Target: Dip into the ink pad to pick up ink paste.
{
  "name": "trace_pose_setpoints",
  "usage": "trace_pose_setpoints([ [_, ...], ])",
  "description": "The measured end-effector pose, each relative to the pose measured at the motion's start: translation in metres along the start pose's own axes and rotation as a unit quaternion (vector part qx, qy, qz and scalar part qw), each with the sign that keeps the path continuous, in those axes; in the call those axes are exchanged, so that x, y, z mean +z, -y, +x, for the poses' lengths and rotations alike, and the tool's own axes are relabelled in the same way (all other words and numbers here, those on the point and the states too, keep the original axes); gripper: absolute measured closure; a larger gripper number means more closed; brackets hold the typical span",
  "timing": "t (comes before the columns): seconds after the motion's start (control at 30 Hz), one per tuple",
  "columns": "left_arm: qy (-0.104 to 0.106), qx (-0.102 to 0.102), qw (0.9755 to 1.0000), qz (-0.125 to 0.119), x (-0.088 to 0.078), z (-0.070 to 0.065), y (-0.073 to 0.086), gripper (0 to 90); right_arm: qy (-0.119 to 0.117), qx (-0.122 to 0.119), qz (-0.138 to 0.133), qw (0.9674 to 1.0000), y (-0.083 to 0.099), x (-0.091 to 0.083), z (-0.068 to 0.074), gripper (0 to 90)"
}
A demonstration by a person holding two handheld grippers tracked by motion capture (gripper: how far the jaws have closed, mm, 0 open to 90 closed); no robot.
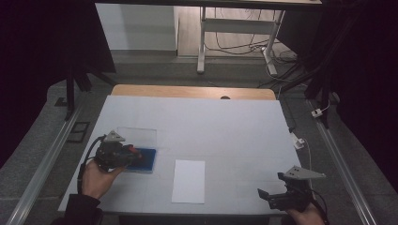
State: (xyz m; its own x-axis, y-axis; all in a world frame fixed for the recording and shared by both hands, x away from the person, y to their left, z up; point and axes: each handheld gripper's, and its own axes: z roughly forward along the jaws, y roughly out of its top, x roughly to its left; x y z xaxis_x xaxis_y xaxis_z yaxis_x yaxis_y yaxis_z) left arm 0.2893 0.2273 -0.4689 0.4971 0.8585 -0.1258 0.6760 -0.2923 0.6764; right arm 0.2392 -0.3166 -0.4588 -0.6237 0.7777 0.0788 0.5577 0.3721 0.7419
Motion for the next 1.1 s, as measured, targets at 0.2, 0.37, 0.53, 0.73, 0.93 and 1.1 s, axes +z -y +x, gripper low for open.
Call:
trace_pose_setpoints([
  [0.2,0.002,0.004,0.9997,0.022,0.008,0.002,0.0,58.0,-0.001,-0.001,0.001,1.0,0.0,0.0,0.0,0.0],
  [0.37,-0.007,0.007,0.9995,0.03,0.014,0.004,-0.001,58.0,-0.001,-0.001,0.001,1.0,0.0,0.0,0.0,0.0],
  [0.53,-0.013,0.008,0.9992,0.036,0.021,0.008,0.001,58.0,-0.001,-0.001,0.003,1.0,0.0,0.001,0.0,0.0],
  [0.73,-0.014,0.011,0.9993,0.034,0.024,0.01,0.001,58.0,-0.001,0.0,0.004,1.0,0.0,0.001,0.0,0.0],
  [0.93,-0.014,0.014,0.9986,0.049,0.034,0.013,-0.001,58.1,0.0,0.0,0.005,1.0,0.0,0.001,0.0,0.0],
  [1.1,-0.017,0.014,0.9978,0.063,0.039,0.014,-0.001,58.1,0.0,0.0,0.004,1.0,0.0,0.001,0.0,0.0],
])
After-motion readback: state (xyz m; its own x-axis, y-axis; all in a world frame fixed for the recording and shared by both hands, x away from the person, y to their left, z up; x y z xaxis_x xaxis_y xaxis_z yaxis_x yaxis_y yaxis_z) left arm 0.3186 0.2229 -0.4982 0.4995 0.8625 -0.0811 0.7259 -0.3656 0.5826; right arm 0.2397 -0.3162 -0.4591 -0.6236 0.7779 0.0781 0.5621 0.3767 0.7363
